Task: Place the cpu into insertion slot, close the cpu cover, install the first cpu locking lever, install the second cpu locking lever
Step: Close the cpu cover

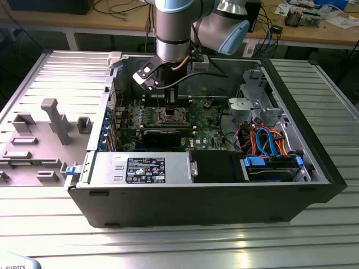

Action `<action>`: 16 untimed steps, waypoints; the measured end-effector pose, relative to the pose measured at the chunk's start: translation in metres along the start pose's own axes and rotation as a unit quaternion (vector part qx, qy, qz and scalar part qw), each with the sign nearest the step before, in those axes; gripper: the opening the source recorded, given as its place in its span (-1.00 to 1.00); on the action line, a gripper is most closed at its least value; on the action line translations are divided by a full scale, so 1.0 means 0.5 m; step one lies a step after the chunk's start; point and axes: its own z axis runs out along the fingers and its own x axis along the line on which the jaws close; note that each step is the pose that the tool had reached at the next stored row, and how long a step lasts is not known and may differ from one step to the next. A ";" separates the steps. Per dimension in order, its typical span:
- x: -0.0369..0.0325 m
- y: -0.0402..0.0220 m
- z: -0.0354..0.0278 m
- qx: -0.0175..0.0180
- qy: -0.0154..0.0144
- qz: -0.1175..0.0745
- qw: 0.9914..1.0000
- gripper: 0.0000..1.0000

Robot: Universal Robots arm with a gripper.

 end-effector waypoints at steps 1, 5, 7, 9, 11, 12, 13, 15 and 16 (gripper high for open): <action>0.000 0.000 0.000 0.000 0.000 0.000 1.000 -0.79; 0.000 0.002 0.000 0.000 0.000 0.000 1.000 -0.79; 0.000 0.002 0.000 0.000 0.000 0.000 1.000 -0.79; 0.000 0.003 0.000 0.000 0.000 0.000 1.000 -0.79; 0.000 0.005 0.000 0.000 0.000 0.000 1.000 -0.79; 0.000 0.005 0.000 0.000 0.000 0.000 1.000 -0.79; 0.000 0.006 0.000 0.000 0.000 0.000 1.000 -0.79; 0.000 0.006 0.000 0.000 0.000 0.000 1.000 -0.79; 0.000 0.007 0.000 0.000 0.000 0.000 1.000 -0.79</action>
